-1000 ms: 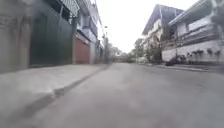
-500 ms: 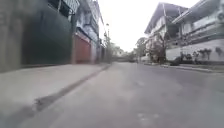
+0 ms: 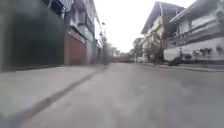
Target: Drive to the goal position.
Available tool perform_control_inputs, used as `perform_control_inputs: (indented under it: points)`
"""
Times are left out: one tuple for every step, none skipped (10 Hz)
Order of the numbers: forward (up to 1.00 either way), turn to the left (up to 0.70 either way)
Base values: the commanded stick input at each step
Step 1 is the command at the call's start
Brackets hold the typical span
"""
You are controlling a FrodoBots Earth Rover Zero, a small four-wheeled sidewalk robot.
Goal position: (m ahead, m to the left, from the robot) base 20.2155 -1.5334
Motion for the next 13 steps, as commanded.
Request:
perform_control_inputs:
  points:
    - [1.00, 0.00]
    - [1.00, 0.00]
    - [1.00, 0.00]
    - [1.00, 0.00]
    - [1.00, 0.00]
    - [1.00, 0.00]
    - [1.00, 0.00]
    - [1.00, 0.00]
    - [1.00, 0.00]
    - [1.00, 0.00]
    - [1.00, 0.00]
    - [1.00, 0.00]
    - [1.00, 0.00]
